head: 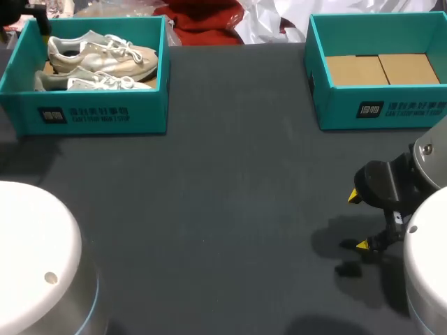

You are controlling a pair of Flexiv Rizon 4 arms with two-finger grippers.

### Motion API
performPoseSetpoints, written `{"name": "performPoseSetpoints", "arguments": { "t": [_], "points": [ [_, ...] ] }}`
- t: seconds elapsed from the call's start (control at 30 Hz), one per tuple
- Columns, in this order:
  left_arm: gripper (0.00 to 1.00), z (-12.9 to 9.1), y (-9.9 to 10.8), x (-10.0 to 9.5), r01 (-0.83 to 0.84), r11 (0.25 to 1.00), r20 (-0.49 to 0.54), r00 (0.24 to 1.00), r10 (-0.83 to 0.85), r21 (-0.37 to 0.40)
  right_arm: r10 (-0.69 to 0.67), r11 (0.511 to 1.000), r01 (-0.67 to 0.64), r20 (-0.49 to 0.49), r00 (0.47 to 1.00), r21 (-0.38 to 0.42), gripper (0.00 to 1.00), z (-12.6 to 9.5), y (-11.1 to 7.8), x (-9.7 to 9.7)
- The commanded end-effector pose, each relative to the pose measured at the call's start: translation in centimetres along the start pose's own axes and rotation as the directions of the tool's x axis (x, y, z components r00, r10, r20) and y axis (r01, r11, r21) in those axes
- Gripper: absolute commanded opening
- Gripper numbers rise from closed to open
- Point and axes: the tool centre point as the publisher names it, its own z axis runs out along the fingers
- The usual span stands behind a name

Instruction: Take the shoe out of the shoebox, open the shoe tongue, remove and reinsert the insole, then place the shoe into the shoebox

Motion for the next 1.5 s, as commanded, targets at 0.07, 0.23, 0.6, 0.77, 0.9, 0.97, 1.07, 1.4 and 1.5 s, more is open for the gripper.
{"name": "performPoseSetpoints", "arguments": {
  "t": [0.07,0.23,0.6,0.77,0.9,0.97,1.07,1.4,1.5],
  "points": [
    [1.00,-0.5,-0.4,-0.5,-0.005,1.000,-0.019,1.000,0.004,-0.003,0.000,1.000,0.000,0.004,1.000,0.002,1.00,0.0,0.0,0.2],
    [1.00,-0.5,-0.4,-0.5,-0.005,1.000,-0.019,1.000,0.004,-0.003,0.000,1.000,0.000,0.004,1.000,0.002,1.00,0.0,0.0,0.2],
    [1.00,1.7,-1.9,-1.2,-0.037,0.999,-0.007,0.999,0.037,0.028,0.000,1.000,0.000,0.004,1.000,0.002,1.00,0.0,0.0,0.2],
    [1.00,3.0,-2.4,-1.4,-0.037,0.999,-0.025,0.999,0.038,0.028,0.000,1.000,0.000,0.004,1.000,0.002,1.00,0.0,0.0,0.2],
    [1.00,3.8,-2.9,-1.5,-0.031,0.999,-0.026,0.999,0.032,0.033,0.000,1.000,0.000,0.004,1.000,0.002,1.00,0.0,0.0,0.2],
    [1.00,4.2,-3.2,-1.6,-0.039,0.998,-0.017,0.999,0.040,0.043,0.000,1.000,0.000,0.004,1.000,0.002,1.00,0.0,0.0,0.2],
    [0.99,4.9,-3.6,-1.6,-0.039,0.998,-0.017,0.999,0.040,0.045,0.000,1.000,0.000,0.004,1.000,0.002,1.00,0.0,0.0,0.2],
    [0.86,6.9,-4.3,-1.5,-0.020,0.997,-0.023,1.000,0.021,0.070,0.000,1.000,0.000,0.004,1.000,0.002,1.00,0.0,0.0,0.2],
    [0.81,7.5,-4.4,-1.6,-0.011,0.997,-0.029,0.999,0.013,0.072,0.000,1.000,0.000,0.004,1.000,0.002,1.00,0.0,0.0,0.2]
  ]
}}
